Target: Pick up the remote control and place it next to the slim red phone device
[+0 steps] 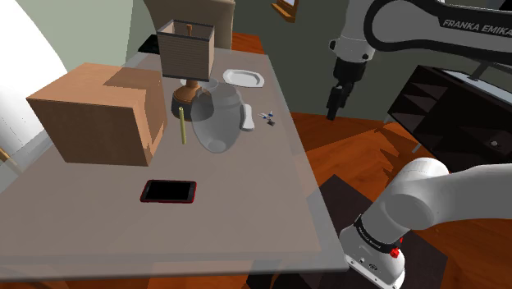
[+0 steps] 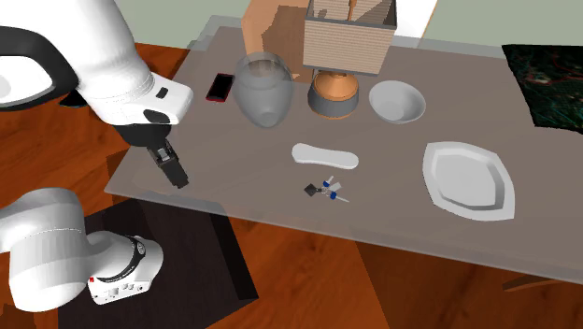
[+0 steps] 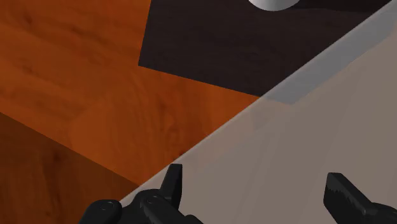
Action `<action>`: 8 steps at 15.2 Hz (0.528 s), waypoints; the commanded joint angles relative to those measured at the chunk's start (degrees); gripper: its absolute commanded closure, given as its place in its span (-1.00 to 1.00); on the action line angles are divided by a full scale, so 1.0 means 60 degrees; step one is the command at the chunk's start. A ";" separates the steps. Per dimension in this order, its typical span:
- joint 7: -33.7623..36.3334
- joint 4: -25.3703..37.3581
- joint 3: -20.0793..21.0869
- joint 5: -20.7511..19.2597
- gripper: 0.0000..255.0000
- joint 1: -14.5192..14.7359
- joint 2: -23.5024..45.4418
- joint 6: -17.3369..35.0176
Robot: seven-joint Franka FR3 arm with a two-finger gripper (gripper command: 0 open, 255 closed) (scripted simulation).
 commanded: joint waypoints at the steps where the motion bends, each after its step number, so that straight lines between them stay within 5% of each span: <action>1: 0.0000 0.0000 0.0000 0.0000 -1.00 0.0000 0.0000 0.0000; 8: 0.1720 0.0443 0.0514 0.0467 -1.00 -0.0352 0.2238 0.1918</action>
